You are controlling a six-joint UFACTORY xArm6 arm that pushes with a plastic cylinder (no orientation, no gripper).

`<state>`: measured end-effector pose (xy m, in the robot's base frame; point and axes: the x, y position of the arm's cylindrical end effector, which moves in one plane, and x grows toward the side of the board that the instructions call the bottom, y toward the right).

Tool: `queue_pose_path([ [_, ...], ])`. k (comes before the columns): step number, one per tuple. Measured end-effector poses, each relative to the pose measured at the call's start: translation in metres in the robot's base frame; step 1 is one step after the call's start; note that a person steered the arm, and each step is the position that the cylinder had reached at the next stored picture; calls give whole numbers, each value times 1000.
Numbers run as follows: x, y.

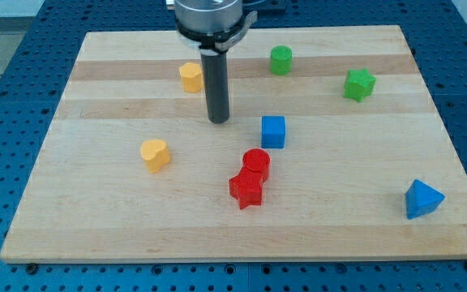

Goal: Move the blue cube towards the blue triangle

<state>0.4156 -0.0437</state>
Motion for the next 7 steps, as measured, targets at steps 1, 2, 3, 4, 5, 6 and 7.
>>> queue_pose_path([
  [1, 9, 41],
  [2, 10, 76],
  [3, 34, 121],
  [4, 55, 132],
  [5, 64, 154],
  [6, 86, 156],
  [7, 93, 153],
])
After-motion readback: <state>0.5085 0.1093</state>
